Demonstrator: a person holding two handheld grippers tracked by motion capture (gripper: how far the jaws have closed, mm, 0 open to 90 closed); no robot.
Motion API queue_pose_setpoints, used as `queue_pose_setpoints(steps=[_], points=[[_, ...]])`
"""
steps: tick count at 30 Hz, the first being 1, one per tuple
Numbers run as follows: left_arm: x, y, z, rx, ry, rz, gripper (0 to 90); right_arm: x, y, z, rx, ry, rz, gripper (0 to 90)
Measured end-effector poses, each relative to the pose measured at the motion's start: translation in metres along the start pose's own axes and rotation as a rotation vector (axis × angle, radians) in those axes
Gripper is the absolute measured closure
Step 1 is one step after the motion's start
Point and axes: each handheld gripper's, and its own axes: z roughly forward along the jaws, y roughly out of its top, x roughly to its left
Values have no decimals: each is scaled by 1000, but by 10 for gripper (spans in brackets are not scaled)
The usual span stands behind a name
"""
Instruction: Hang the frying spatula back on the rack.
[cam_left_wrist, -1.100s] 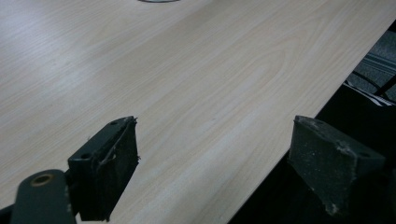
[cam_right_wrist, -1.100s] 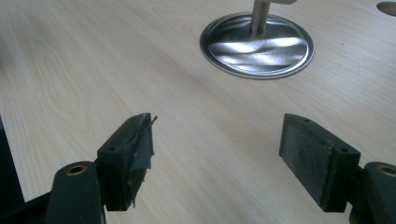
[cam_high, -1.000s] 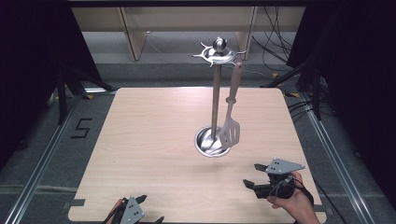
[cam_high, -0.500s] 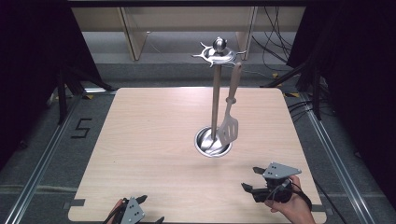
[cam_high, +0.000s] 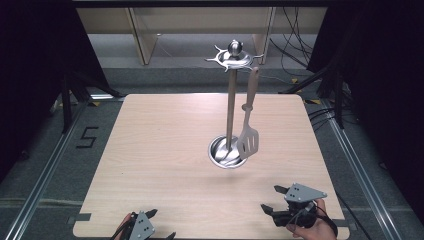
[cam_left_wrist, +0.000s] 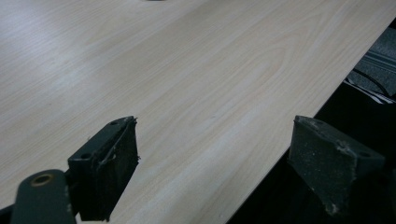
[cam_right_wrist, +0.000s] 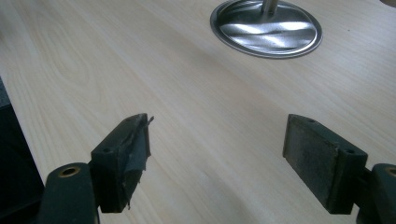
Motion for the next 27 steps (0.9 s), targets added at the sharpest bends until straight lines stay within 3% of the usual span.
queue_pose_setpoints(steps=[2,3,7,19,27], points=[[2,0,0,0,-4,30,150,2,-1,0,-1,0,-2,240],[0,-1,1,-6,0,-2,150,2,-2,0,8,5,-4,239],[2,0,0,-4,14,28,150,5,-5,0,5,-5,-13,237],[2,0,-1,-2,14,30,150,16,-15,-5,18,-30,-23,232],[1,-1,0,-5,4,11,150,20,-20,-6,35,-22,-17,232]])
